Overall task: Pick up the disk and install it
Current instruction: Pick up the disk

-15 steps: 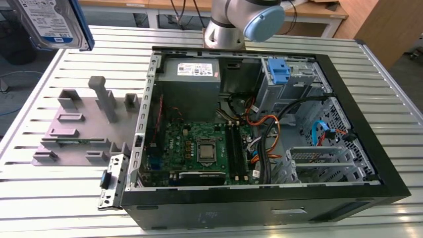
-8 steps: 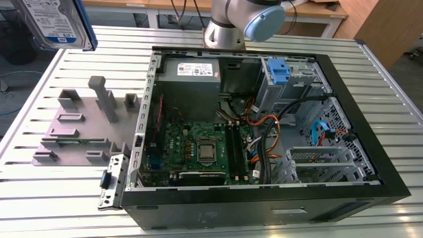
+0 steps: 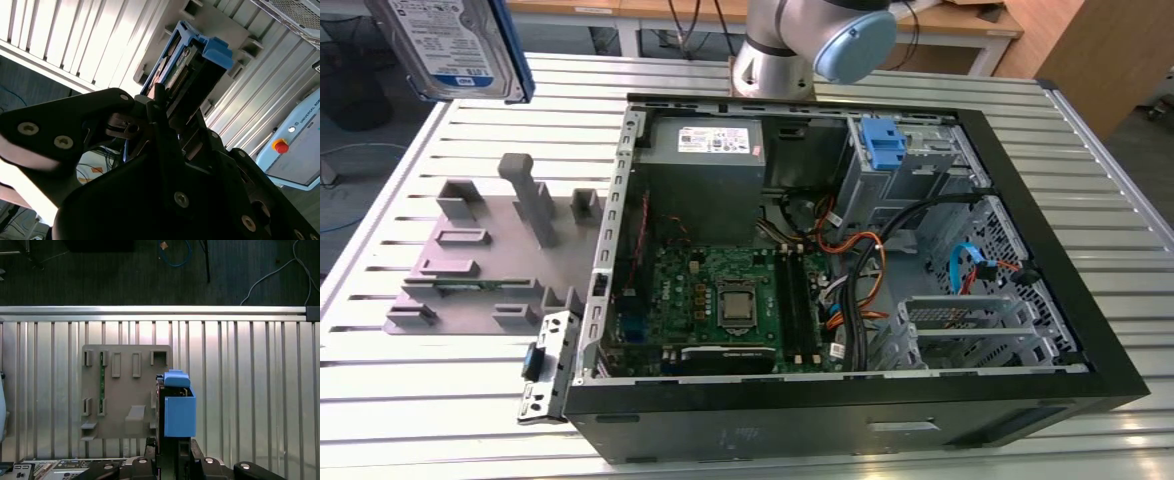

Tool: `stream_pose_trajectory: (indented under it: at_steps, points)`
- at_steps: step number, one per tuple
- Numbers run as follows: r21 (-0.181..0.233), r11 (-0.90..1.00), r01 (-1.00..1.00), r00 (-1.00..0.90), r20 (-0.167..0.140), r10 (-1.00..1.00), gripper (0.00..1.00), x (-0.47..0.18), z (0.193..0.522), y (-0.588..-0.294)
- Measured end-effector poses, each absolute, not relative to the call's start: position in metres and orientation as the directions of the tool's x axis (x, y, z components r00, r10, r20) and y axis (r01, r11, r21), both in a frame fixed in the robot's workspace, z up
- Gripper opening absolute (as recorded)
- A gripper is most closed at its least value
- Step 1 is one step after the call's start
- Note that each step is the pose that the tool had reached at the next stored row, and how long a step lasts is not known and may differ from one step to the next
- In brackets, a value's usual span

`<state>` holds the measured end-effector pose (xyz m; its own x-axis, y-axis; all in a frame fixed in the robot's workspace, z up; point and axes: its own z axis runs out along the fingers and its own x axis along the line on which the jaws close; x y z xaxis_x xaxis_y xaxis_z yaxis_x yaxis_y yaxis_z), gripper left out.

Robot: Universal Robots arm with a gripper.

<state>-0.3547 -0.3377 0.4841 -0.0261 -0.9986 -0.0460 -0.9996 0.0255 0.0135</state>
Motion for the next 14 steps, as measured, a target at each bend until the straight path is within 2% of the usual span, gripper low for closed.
stream_pose_trajectory:
  at_steps: [14]
  points:
    - [0.014,0.026,-1.000,-0.026,-0.046,-0.999,0.35,-0.316,0.484,-0.338]
